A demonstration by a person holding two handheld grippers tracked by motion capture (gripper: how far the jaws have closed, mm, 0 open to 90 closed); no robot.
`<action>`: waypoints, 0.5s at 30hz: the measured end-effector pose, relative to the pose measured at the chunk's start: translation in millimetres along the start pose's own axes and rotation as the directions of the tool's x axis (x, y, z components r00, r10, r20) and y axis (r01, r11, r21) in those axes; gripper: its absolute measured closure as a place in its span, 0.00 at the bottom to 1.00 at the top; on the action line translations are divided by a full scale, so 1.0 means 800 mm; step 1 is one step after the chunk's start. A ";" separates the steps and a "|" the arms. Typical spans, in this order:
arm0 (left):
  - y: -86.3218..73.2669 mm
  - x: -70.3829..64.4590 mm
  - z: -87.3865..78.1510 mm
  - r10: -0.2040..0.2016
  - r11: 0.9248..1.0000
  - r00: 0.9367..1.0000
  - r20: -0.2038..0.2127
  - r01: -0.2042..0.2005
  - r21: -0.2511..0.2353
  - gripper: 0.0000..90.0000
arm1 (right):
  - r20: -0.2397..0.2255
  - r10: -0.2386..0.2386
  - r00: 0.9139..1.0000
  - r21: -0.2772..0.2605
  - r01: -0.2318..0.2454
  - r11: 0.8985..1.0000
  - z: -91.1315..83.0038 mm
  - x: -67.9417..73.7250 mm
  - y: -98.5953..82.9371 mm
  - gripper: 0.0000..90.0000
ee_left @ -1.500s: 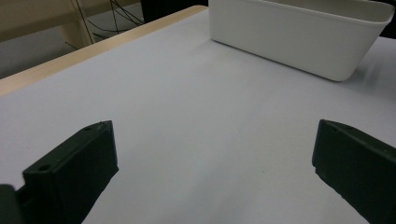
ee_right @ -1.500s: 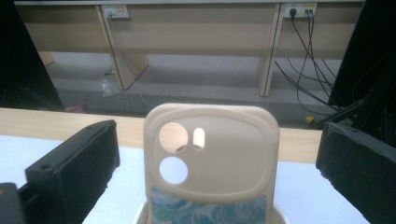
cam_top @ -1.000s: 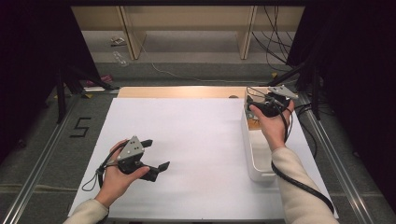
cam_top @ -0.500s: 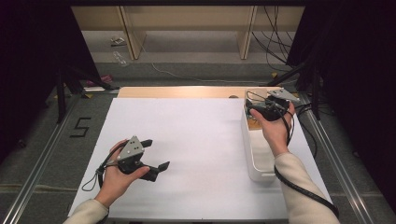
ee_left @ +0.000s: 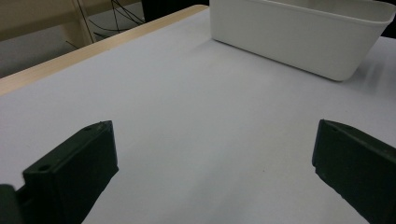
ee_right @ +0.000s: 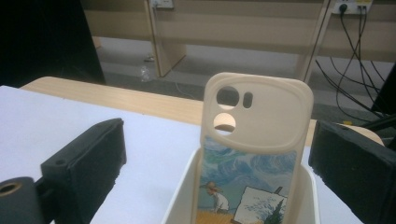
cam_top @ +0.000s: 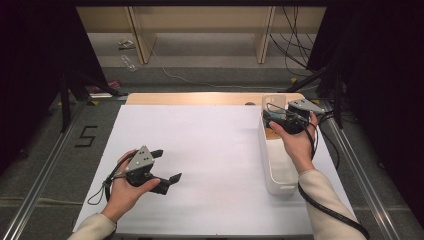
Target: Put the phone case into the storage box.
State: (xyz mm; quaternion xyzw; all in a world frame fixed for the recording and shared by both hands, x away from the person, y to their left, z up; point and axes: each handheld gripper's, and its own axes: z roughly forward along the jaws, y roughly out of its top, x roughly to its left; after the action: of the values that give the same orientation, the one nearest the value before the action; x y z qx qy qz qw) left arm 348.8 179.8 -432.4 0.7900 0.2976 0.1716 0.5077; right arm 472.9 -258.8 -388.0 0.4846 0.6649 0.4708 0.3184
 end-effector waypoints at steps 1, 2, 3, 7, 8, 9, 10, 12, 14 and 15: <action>0.000 0.000 0.000 0.000 1.000 1.000 0.000 0.000 0.000 0.00 | -0.006 0.002 1.000 -0.002 -0.002 1.000 -0.001 0.000 0.000 0.05; 0.000 0.000 0.000 0.000 1.000 1.000 0.000 0.000 0.001 0.00 | -0.011 0.001 1.000 -0.005 -0.001 1.000 -0.003 0.000 0.000 0.05; 0.000 0.000 0.000 -0.001 1.000 1.000 0.001 0.001 0.001 0.00 | -0.017 0.001 1.000 -0.008 -0.001 1.000 -0.004 0.000 -0.001 0.04; 0.000 0.000 0.000 -0.001 1.000 1.000 0.001 0.001 0.001 0.00 | -0.041 -0.003 0.999 -0.015 0.002 1.000 -0.010 0.001 -0.002 0.03; 0.000 0.000 0.000 -0.001 1.000 1.000 0.000 0.001 0.001 0.00 | -0.046 -0.007 0.999 -0.016 0.006 1.000 -0.011 0.001 -0.003 0.03; 0.000 0.000 0.000 -0.001 1.000 1.000 0.000 0.001 0.001 0.00 | -0.051 -0.007 0.999 -0.016 0.006 1.000 -0.012 0.002 -0.003 0.03; 0.000 0.000 0.000 -0.001 1.000 1.000 0.000 0.001 0.001 0.00 | -0.055 -0.010 0.998 -0.016 0.009 1.000 -0.013 0.002 -0.004 0.03; 0.000 0.000 0.000 -0.001 1.000 1.000 0.000 0.001 0.002 0.00 | -0.058 -0.009 0.998 -0.016 0.008 1.000 -0.016 0.002 -0.005 0.03; 0.000 0.000 0.000 0.000 1.000 1.000 0.002 0.000 0.001 0.00 | -0.066 -0.006 0.998 -0.016 0.005 1.000 -0.018 0.002 -0.005 0.03; 0.000 -0.001 0.000 0.001 1.000 1.000 0.002 -0.001 0.001 0.00 | -0.071 -0.004 0.997 -0.016 0.003 1.000 -0.020 0.002 -0.006 0.03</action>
State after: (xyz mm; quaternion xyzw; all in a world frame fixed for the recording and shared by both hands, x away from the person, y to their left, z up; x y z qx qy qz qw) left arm 348.6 179.3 -432.6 0.7905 0.2969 0.1711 0.5076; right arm 456.8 -262.5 -386.6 0.4638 0.6729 0.4926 0.2991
